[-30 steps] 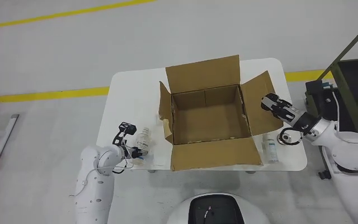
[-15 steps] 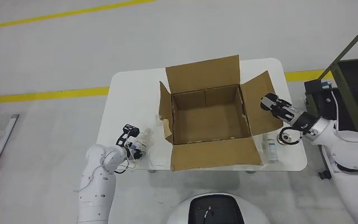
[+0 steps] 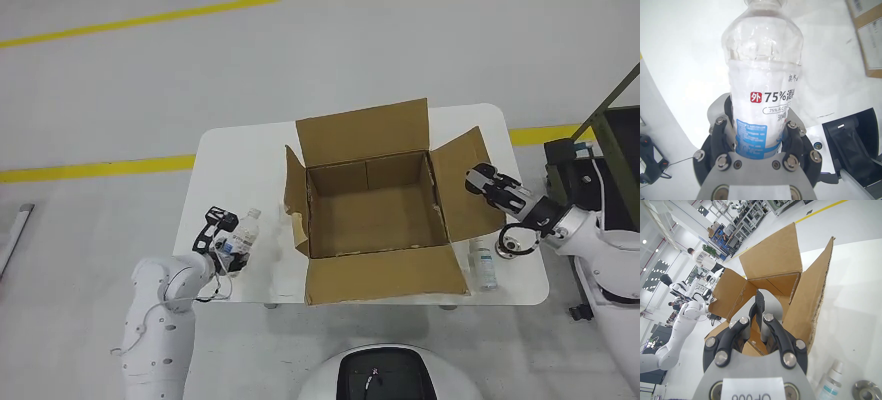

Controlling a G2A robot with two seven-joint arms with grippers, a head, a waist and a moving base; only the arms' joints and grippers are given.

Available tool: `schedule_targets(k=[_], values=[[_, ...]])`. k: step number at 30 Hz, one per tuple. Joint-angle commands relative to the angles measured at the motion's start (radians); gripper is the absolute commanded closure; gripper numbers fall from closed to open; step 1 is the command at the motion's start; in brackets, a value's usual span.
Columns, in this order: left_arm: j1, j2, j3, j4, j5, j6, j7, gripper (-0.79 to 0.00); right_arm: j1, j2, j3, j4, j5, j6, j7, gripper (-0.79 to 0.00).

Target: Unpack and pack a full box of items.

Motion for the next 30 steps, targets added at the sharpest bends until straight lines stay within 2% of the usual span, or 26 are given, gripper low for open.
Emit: schedule_targets(k=[1, 4, 7, 10, 13, 18, 21, 23, 30], values=[[0.021, 0.008, -0.015, -0.131, 0.010, -0.044, -0.031, 0.000, 0.002, 0.001, -0.003, 0.003, 0.004, 0.000, -0.001, 0.000], [0.047, 0.016, -0.049, -0.266, -0.079, -0.073, -0.066, 0.000, 0.009, 0.003, -0.011, 0.007, 0.003, 0.000, -0.002, 0.000], [0.036, 0.024, -0.081, -0.374, -0.166, -0.079, -0.109, 0.000, 0.015, 0.004, -0.018, 0.013, 0.000, 0.001, -0.007, 0.000], [-0.009, 0.028, -0.090, -0.434, -0.285, -0.036, -0.123, 0.000, 0.015, 0.005, -0.032, 0.016, -0.007, 0.005, -0.015, 0.000], [-0.088, 0.030, -0.051, -0.468, -0.435, 0.029, -0.160, 0.000, 0.016, 0.005, -0.048, 0.023, -0.017, 0.011, -0.026, 0.000], [-0.222, 0.029, 0.063, -0.438, -0.571, 0.113, -0.185, 0.000, 0.018, 0.007, -0.066, 0.029, -0.030, 0.021, -0.038, 0.000], [-0.271, 0.027, 0.116, -0.405, -0.610, 0.145, -0.177, 0.000, 0.018, 0.008, -0.071, 0.030, -0.033, 0.024, -0.042, 0.000], [-0.284, 0.026, 0.139, -0.388, -0.628, 0.158, -0.165, 0.000, 0.017, 0.009, -0.073, 0.032, -0.036, 0.029, -0.045, 0.000], [-0.284, 0.026, 0.139, -0.388, -0.628, 0.158, -0.165, 0.000, 0.004, 0.012, -0.072, 0.032, -0.033, 0.034, -0.059, 0.000]])
